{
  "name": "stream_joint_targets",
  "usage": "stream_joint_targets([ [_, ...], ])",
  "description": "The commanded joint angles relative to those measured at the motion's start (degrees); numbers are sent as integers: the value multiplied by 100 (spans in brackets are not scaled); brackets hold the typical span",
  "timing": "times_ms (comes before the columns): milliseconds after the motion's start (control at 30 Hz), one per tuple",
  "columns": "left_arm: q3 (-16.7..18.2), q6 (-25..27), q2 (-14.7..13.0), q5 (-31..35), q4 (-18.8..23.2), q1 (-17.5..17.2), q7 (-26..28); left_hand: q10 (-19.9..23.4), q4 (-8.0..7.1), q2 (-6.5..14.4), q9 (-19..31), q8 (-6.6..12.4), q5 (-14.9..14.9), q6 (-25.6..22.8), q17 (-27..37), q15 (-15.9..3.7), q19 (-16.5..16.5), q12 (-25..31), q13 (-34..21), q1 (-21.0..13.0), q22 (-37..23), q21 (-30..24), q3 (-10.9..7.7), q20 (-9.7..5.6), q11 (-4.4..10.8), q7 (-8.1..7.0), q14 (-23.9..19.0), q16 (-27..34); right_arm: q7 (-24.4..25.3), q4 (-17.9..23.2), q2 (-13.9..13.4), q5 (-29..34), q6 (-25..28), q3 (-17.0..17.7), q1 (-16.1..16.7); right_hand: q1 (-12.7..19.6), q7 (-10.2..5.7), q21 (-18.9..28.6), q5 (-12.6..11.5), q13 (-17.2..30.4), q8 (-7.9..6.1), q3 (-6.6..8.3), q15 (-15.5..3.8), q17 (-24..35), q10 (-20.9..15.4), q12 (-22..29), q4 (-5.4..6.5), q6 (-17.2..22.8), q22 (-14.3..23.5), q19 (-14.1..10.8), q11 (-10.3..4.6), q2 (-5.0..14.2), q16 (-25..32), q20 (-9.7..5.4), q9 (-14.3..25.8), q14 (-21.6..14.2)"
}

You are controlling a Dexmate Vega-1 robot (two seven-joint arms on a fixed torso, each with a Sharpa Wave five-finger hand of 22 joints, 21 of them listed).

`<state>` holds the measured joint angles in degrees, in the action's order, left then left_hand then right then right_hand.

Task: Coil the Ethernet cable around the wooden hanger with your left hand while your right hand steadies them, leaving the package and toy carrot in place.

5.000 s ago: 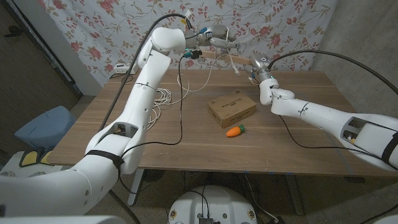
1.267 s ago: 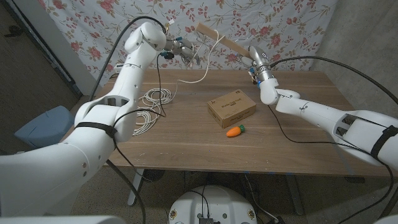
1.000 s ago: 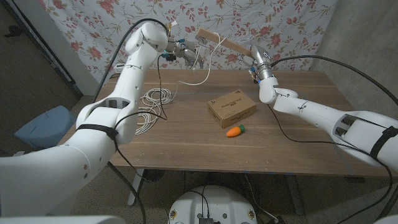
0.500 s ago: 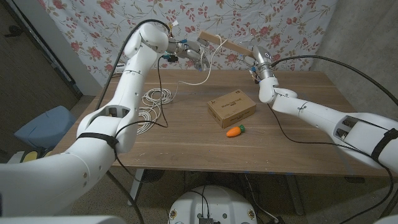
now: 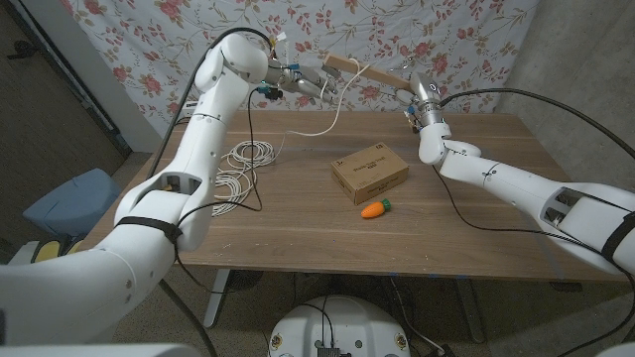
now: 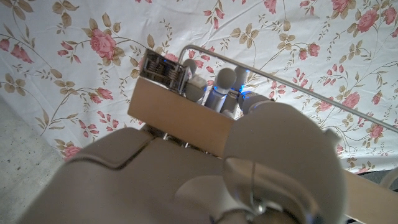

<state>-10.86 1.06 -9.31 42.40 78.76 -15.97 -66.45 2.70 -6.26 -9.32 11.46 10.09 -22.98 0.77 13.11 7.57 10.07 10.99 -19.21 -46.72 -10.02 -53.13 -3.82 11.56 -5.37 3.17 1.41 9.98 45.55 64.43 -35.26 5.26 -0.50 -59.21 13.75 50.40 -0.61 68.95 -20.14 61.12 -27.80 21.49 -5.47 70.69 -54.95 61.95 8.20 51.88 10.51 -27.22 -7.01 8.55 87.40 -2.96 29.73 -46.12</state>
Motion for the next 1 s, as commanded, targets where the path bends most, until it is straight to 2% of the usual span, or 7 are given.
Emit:
stream_joint_targets([
  [33, -343, 188, -211, 60, 187, 127, -373, -133, -15, 8, -13, 45, -47, 71, -1, 146, 1104, 11, 18, 102, -29, 121, 99, 45, -78, 11, 246, 48, 101, -36, -115, -32, 12, 119, 50, 79, -6, 60, 2, 13, 0, 12, -653, 28, 46, -7, 31, -10, 12, -66, -63, 130, 20, -656, 8, -50],
  [400, -320, 371, -301, 17, 682, -128, -243, -759, -29, 55, -43, -16, -123, 768, -34, 234, 1394, -20, 58, 205, -41, 450, 384, 52, -185, 3, 737, 70, 132, 51, -249, 28, 176, 139, 86, 79, -3, 63, 2, 64, -3, 11, -654, 27, 56, 15, 33, -8, 10, -56, -76, 127, 19, -654, 9, -49],
  [600, -161, 731, -384, -106, 1064, -309, -335, -2264, -99, 239, -62, -23, -287, 2275, -43, 325, 2272, -29, 149, 330, -76, 1147, 807, 67, -164, -348, 1929, 78, 71, 174, -389, 17, 400, 170, 128, 79, -4, 67, 0, 82, -3, 12, -654, 27, 62, 20, 33, -12, 10, -62, -70, 128, 18, -653, 12, -45],
  [733, -117, 1116, -420, -139, 1187, -312, -580, -2272, -250, 236, -59, 64, -274, 2394, -33, 443, 2459, 101, 174, 720, -84, 1341, 1072, 80, -89, -594, 1921, 184, 89, 191, -438, 23, 440, 183, 149, 78, -3, 65, -3, 48, -9, 10, -654, 27, 55, -1, 34, -12, 8, -62, -72, 125, 17, -649, 23, -43],
  [867, 89, 1631, -321, -246, 1282, -370, -679, -635, -328, 426, -69, 329, -129, 1107, -165, 369, 1633, 740, 352, 2151, -90, 1463, 1917, 79, -259, -707, 154, 726, 114, 188, -453, 56, 458, 177, 145, 79, -2, 61, -6, 0, -7, 9, -653, 28, 36, -24, 33, -14, 8, -53, -65, 124, 18, -656, 22, -39],
  [933, 130, 1679, -328, -281, 1286, -371, -678, 631, -261, 532, -81, 275, -89, 782, -226, 266, 1401, 1115, 492, 2488, -78, 1642, 2158, 77, -320, -698, -858, 959, 112, 187, -461, 73, 444, 167, 139, 79, -1, 64, -8, 48, -11, 8, -653, 27, 49, 1, 33, -7, 9, -59, -62, 125, 17, -655, 25, -35],
  [1000, 151, 1720, -333, -238, 1373, -420, -558, 1947, -247, 611, -85, 214, -64, 471, -238, -28, 163, 1423, 647, 2859, -99, 1464, 2277, 47, -202, -874, -2122, 1254, 116, 197, -457, 97, 476, 155, 134, 80, -7, 61, -9, 1, -10, 8, -653, 28, 41, -27, 33, -5, 8, -52, -57, 125, 17, -649, 22, -35],
])
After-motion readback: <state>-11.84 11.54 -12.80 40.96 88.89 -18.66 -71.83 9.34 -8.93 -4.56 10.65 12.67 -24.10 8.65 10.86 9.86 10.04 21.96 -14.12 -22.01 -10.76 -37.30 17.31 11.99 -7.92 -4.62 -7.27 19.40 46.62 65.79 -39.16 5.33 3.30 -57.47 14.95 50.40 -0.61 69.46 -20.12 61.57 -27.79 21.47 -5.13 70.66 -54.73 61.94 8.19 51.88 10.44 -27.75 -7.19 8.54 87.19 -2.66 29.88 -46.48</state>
